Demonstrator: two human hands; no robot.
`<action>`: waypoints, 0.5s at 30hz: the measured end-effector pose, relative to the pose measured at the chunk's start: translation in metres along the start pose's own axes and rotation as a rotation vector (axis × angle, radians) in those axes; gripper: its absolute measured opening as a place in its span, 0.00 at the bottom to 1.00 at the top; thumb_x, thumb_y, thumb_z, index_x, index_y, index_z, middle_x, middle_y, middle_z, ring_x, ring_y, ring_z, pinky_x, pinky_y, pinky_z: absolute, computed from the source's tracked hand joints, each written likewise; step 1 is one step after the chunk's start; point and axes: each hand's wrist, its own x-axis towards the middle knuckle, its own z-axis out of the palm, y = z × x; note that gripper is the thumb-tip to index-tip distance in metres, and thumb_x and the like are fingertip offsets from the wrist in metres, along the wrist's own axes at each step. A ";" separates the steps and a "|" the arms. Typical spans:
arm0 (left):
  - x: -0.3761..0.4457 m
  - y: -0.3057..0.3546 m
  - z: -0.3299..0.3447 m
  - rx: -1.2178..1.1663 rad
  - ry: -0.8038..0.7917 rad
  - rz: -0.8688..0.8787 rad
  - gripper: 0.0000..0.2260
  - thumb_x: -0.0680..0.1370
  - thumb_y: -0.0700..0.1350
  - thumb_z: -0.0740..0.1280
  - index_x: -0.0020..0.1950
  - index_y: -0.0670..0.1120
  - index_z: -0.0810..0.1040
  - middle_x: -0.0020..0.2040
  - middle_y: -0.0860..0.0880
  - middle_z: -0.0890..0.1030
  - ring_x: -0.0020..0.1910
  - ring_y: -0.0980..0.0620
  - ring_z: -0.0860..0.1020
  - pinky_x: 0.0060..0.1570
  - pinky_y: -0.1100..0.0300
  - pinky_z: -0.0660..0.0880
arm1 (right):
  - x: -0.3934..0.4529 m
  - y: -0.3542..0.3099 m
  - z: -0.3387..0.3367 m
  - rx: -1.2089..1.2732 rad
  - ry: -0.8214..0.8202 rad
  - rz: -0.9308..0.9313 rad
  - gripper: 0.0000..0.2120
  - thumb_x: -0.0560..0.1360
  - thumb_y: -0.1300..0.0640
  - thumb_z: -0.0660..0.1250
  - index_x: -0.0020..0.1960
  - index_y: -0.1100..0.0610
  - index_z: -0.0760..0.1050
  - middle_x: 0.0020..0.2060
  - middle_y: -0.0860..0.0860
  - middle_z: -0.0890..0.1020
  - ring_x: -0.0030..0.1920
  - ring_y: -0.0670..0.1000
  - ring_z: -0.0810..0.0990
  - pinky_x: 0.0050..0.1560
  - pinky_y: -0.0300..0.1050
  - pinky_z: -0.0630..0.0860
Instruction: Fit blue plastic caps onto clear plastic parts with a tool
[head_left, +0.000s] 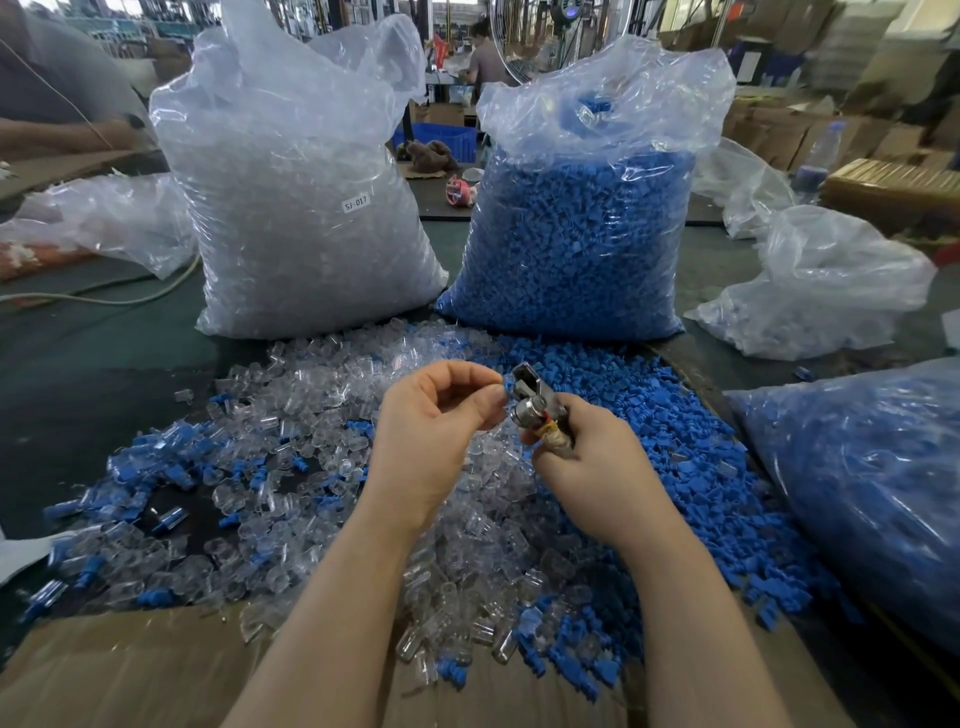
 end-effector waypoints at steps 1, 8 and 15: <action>0.000 0.000 0.000 0.001 0.000 -0.003 0.06 0.75 0.34 0.71 0.44 0.44 0.82 0.35 0.52 0.84 0.36 0.59 0.82 0.40 0.68 0.77 | 0.000 0.000 0.000 -0.006 0.003 -0.001 0.04 0.71 0.59 0.64 0.45 0.53 0.75 0.34 0.49 0.79 0.35 0.53 0.76 0.37 0.53 0.73; 0.000 -0.003 0.000 0.003 0.003 -0.012 0.06 0.76 0.34 0.71 0.44 0.45 0.82 0.35 0.53 0.84 0.36 0.59 0.81 0.40 0.68 0.77 | 0.000 0.000 0.003 -0.042 0.036 -0.013 0.03 0.72 0.60 0.64 0.44 0.53 0.75 0.33 0.49 0.79 0.35 0.53 0.76 0.37 0.54 0.75; 0.004 -0.006 -0.004 -0.071 -0.008 -0.155 0.04 0.76 0.35 0.70 0.46 0.42 0.81 0.37 0.50 0.85 0.37 0.56 0.82 0.40 0.65 0.79 | 0.001 0.003 0.006 -0.132 0.028 -0.020 0.02 0.72 0.56 0.64 0.43 0.50 0.71 0.32 0.48 0.77 0.34 0.53 0.74 0.32 0.48 0.68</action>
